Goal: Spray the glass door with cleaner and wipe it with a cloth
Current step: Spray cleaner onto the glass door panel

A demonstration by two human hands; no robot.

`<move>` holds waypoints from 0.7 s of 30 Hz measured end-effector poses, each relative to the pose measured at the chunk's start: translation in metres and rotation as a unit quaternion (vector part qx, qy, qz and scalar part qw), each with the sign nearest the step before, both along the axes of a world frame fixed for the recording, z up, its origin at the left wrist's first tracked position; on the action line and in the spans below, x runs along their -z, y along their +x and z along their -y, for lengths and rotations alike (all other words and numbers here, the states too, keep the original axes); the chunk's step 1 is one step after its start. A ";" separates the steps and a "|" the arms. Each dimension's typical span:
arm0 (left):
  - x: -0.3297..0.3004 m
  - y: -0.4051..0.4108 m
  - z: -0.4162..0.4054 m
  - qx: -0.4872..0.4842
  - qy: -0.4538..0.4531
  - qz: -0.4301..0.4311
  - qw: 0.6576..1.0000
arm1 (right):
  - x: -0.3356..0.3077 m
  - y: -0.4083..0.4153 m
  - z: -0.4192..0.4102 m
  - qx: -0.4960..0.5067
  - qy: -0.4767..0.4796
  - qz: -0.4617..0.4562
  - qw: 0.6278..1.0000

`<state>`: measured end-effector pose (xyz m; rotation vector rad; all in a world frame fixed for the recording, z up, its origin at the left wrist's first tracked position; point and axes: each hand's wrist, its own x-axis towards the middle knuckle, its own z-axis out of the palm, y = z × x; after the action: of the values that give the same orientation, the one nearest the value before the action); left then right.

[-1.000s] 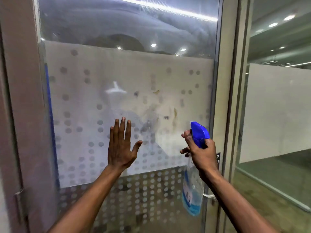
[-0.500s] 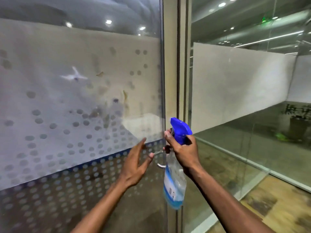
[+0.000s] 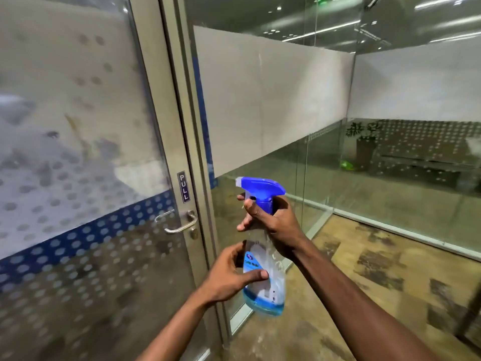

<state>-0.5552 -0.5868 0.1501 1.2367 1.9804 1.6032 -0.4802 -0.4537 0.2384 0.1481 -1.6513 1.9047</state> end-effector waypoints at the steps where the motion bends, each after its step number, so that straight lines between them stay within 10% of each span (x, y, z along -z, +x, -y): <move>1: 0.001 0.009 -0.011 0.002 0.004 0.011 1.000 | 0.002 0.011 -0.010 0.001 -0.003 0.001 1.000; 21: 0.066 0.221 -0.239 0.201 -0.006 0.030 0.979 | 0.096 0.318 -0.168 0.395 0.194 0.234 0.867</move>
<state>-0.3341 -0.3476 0.0842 1.4527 1.5737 1.4038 -0.1627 -0.2853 0.1423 -0.7799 -1.9629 1.0055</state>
